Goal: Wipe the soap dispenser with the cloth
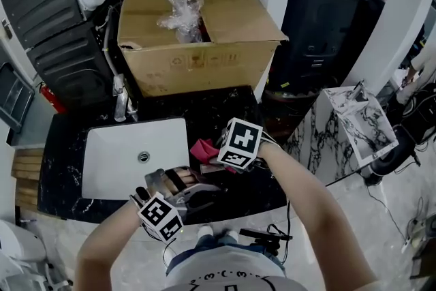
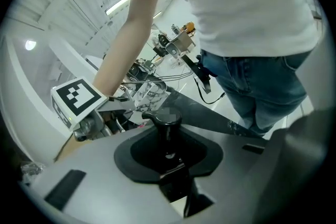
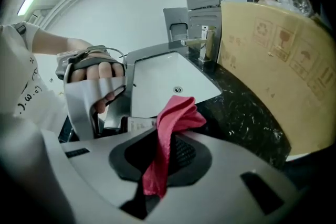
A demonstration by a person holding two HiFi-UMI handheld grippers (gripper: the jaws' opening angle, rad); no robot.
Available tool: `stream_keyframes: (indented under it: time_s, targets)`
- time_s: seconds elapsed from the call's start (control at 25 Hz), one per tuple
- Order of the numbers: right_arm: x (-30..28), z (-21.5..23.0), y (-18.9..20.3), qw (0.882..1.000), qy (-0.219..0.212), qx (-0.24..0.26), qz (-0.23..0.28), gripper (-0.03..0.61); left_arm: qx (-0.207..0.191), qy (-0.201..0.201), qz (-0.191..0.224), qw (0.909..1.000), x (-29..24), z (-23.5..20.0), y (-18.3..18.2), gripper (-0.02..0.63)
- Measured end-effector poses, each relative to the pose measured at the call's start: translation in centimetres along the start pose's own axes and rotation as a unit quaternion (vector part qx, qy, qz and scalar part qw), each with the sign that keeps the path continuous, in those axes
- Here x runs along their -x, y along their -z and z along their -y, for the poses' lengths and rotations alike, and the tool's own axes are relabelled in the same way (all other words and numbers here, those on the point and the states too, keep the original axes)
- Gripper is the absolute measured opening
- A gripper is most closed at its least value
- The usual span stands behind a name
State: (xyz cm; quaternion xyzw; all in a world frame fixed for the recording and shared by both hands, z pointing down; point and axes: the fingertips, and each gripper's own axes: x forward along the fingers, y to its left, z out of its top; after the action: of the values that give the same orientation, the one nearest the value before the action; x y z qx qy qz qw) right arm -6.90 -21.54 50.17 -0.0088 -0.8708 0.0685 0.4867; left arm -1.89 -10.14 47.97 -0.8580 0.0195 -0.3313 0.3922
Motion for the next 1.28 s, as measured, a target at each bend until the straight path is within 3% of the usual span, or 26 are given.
stream_keyframes:
  time_s: [0.28, 0.48, 0.72, 0.84, 1.28]
  targets:
    - [0.8, 0.4, -0.7, 1.0, 0.003, 0.018, 0.018, 0.052, 0.024, -0.01, 0.011, 0.9996, 0.2, -0.5, 0.5, 0.094]
    - [3.7, -3.4, -4.1, 0.992, -0.078, 0.047, 0.091, 0.052, 0.028, -0.011, 0.017, 0.9994, 0.2, -0.6, 0.5, 0.094]
    - [0.7, -4.9, -3.7, 0.991, -0.098, 0.095, 0.013, 0.052, 0.023, -0.008, 0.018, 0.9995, 0.1, -0.5, 0.4, 0.094]
    - [-0.4, -4.2, -4.1, 0.991, -0.103, 0.082, 0.002, 0.052, 0.025, -0.006, 0.017, 0.9995, 0.0, -0.6, 0.4, 0.094]
    - [-4.5, 1.4, -2.3, 0.998, -0.035, -0.014, -0.047, 0.052, 0.043, -0.019, 0.01, 0.9988, 0.2, -1.1, 0.7, 0.095]
